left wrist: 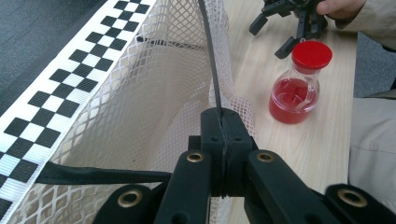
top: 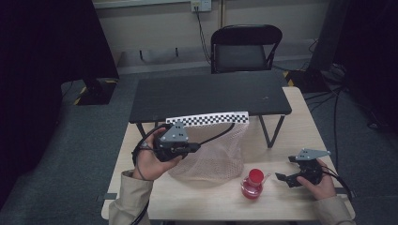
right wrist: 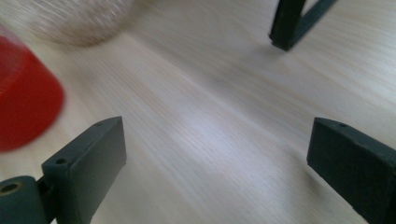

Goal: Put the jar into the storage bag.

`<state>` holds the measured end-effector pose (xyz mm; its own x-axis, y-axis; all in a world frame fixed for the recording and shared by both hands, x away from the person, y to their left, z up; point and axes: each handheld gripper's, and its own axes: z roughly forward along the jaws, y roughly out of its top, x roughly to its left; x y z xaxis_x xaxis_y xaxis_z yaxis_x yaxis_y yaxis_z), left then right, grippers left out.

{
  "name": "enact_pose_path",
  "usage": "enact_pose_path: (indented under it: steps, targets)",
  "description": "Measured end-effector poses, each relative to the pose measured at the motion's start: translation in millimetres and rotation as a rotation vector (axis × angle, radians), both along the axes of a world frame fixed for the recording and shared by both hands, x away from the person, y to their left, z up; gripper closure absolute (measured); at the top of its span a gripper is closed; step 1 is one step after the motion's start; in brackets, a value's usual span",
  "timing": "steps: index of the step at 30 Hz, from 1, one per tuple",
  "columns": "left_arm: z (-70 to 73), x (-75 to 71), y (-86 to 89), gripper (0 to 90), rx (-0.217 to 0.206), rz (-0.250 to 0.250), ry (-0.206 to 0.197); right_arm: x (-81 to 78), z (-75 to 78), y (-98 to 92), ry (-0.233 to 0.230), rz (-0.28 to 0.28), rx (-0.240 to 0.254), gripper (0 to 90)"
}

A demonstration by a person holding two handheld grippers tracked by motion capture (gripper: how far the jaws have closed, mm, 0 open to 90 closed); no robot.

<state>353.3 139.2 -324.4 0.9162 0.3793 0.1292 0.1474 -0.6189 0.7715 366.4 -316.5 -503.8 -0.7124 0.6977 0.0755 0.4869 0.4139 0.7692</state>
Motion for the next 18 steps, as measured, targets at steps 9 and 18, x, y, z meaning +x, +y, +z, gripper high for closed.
enact_pose_path:
  steps: [9,18]
  targets:
    - [-1.2,0.6,-0.3,89.8,0.008,-0.004,0.005,-7.4,18.7,5.8,-0.010,0.051,0.183,3.4]
    - [-2.3,0.9,-0.8,89.9,0.017,-0.008,0.005,-13.8,35.5,11.1,-0.044,0.071,0.262,3.2]
